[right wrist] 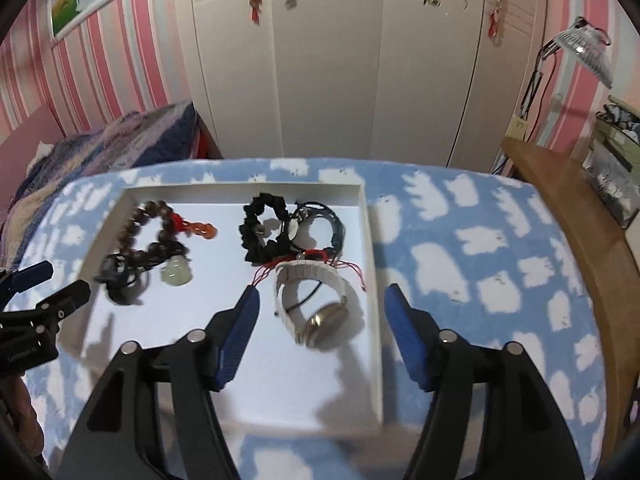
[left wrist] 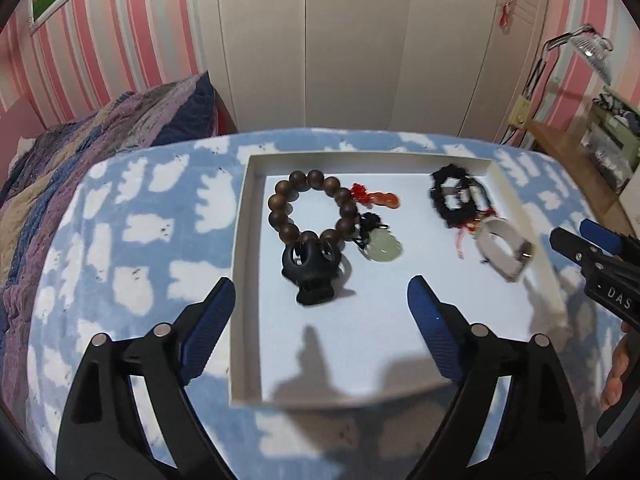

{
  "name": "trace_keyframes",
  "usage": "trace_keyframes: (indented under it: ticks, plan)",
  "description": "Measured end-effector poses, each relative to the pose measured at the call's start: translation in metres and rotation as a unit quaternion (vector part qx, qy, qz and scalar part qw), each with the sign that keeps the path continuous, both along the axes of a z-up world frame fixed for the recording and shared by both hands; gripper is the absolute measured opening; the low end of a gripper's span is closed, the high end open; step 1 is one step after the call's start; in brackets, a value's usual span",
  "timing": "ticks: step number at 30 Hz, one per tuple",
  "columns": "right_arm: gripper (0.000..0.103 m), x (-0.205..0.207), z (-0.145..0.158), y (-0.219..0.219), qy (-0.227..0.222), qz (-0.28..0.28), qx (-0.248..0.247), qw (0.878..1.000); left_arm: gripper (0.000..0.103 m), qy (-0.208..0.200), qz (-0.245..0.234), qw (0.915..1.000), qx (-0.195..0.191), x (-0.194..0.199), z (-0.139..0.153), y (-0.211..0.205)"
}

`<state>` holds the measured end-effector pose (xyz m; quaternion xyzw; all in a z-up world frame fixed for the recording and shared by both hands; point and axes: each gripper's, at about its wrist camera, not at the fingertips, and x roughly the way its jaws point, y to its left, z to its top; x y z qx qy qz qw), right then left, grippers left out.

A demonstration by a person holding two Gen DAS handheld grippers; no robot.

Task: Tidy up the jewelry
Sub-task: 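Withdraw both tools toward the cream scrunchie and black cord necklace, then grasp the cream scrunchie with the left tool while the right tool grasps the black cord necklace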

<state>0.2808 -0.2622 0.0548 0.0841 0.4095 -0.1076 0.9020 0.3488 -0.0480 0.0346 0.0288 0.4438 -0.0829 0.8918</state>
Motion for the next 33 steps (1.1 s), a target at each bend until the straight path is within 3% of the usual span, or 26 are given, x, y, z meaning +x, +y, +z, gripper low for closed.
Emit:
trace_keyframes:
  ticks: [7, 17, 24, 30, 32, 33]
  plan:
    - [0.069, -0.086, -0.012, -0.001, 0.007, -0.008, 0.011, 1.000, 0.095, -0.011, -0.006, 0.9999, -0.008, -0.083, 0.013, 0.010]
    - [0.069, -0.206, -0.045, 0.005, 0.010, -0.046, 0.019, 0.999, 0.095, 0.005, -0.017, 0.9994, -0.030, -0.215, -0.021, 0.012]
    - [0.069, -0.233, -0.070, 0.019, 0.036, -0.052, 0.011, 0.998, 0.094, 0.051, -0.052, 0.9963, -0.045, -0.265, -0.046, -0.002]
    - [0.068, -0.237, -0.081, 0.024, 0.052, -0.055, 0.010, 0.997, 0.088, 0.067, -0.093, 0.9931, -0.028, -0.279, -0.059, -0.030]
    - [0.062, -0.236, -0.085, 0.025, 0.058, -0.053, 0.016, 0.997, 0.078, 0.080, -0.099, 0.9917, -0.024, -0.276, -0.067, -0.037]
    - [0.051, -0.234, -0.087, 0.024, 0.060, -0.050, 0.021, 0.997, 0.074, 0.090, -0.101, 0.9906, -0.024, -0.273, -0.072, -0.039]
